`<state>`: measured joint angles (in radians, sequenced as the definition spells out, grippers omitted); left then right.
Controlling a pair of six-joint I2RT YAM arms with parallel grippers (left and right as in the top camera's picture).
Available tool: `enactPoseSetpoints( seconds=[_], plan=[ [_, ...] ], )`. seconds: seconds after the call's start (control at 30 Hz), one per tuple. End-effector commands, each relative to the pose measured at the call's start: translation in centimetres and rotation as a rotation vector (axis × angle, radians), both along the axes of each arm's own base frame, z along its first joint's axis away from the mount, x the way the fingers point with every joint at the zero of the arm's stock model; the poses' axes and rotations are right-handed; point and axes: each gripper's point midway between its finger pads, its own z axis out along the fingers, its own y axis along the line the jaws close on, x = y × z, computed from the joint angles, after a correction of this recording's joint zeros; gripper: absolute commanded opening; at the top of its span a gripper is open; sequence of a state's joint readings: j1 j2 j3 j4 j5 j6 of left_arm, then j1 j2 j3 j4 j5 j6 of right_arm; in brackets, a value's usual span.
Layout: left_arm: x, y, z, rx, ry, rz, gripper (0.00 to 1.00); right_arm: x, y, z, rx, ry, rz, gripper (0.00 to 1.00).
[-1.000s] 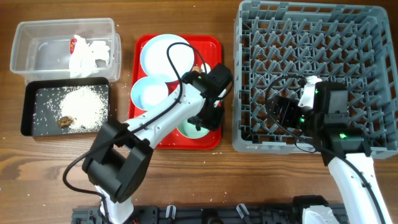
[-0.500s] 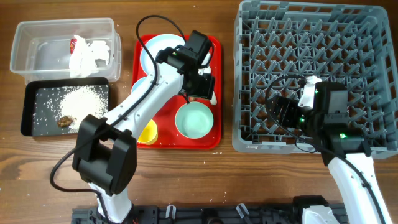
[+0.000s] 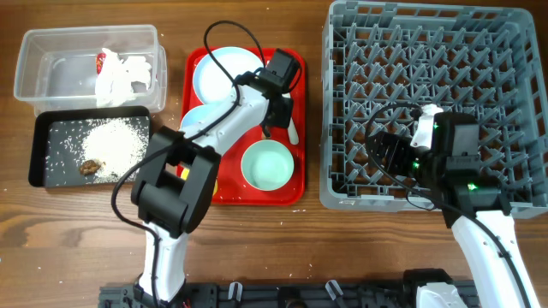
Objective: Sort waste into correct bins and load items into the dishwasher rack
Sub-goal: 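Set the green bowl back on the red tray with the left gripper, then grasp the carrot with the left gripper and place it on the black tray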
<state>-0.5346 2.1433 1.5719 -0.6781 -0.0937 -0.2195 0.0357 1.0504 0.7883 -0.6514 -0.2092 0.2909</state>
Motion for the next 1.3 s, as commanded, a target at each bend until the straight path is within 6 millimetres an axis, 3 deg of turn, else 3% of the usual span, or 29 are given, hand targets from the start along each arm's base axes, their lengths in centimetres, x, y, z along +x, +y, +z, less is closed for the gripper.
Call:
enactPoseSetpoints(
  seconds=[0.0, 0.1, 0.2, 0.23, 0.37, 0.5, 0.63, 0.7, 0.77, 0.8, 0.9, 1.0, 1.03, 1.1, 1.2, 1.27],
  plan=[
    [0.8, 0.3, -1.7, 0.030, -0.010, 0.011, 0.54, 0.5, 0.0, 0.7, 0.001, -0.016, 0.000, 1.00],
    [0.8, 0.5, -2.5, 0.039, 0.004, 0.013, 0.49, 0.5, 0.0, 0.7, 0.000, -0.016, -0.001, 1.00],
    [0.7, 0.6, -2.6, 0.041, 0.008, 0.015, 0.14, 0.5, 0.0, 0.7, -0.001, -0.016, -0.002, 1.00],
    [0.7, 0.6, -2.7, 0.042, 0.010, 0.015, 0.08, 0.5, 0.0, 0.7, -0.001, -0.016, -0.002, 1.00],
    [0.8, 0.7, -2.0, 0.038, 0.003, 0.016, 0.04, 0.5, 0.0, 0.7, -0.001, -0.016, -0.002, 1.00],
    [1.6, 0.2, 3.1, -0.002, -0.064, 0.018, 0.04, 0.5, 0.0, 0.7, -0.001, -0.016, -0.002, 1.00],
    [2.1, 1.4, 11.7, -0.058, -0.163, 0.047, 0.04, 0.5, 0.0, 0.7, -0.001, -0.016, -0.002, 1.00],
    [1.7, 4.6, 16.2, -0.085, -0.214, 0.170, 0.04, 0.5, 0.0, 0.7, -0.001, -0.016, -0.002, 1.00],
    [0.8, 9.6, 19.2, -0.080, -0.240, 0.359, 0.04, 0.5, 0.0, 0.7, -0.001, -0.016, -0.002, 1.00],
    [0.3, 11.4, 19.9, -0.076, -0.240, 0.422, 0.04, 0.5, 0.0, 0.7, -0.001, -0.016, -0.002, 1.00],
    [-2.0, 20.3, 21.4, -0.061, -0.202, 0.718, 0.04, 0.5, 0.0, 0.7, -0.001, -0.016, -0.002, 1.00],
    [-3.6, 27.0, 20.5, -0.043, -0.147, 0.952, 0.04, 0.5, 0.0, 0.7, -0.001, -0.016, -0.002, 1.00],
    [-4.4, 29.8, 19.7, -0.048, -0.129, 1.082, 0.04, 0.5, 0.0, 0.7, -0.001, -0.016, -0.002, 1.00],
    [-5.6, 33.5, 17.9, -0.068, -0.108, 1.289, 0.04, 0.5, 0.0, 0.7, 0.000, -0.017, -0.003, 1.00],
    [-7.7, 37.6, 14.3, -0.107, -0.089, 1.582, 0.04, 0.5, 0.0, 0.7, -0.001, -0.017, -0.002, 1.00],
    [-8.6, 39.0, 12.3, -0.116, -0.086, 1.674, 0.04, 0.5, 0.0, 0.7, 0.000, -0.016, -0.002, 1.00]
  ],
)
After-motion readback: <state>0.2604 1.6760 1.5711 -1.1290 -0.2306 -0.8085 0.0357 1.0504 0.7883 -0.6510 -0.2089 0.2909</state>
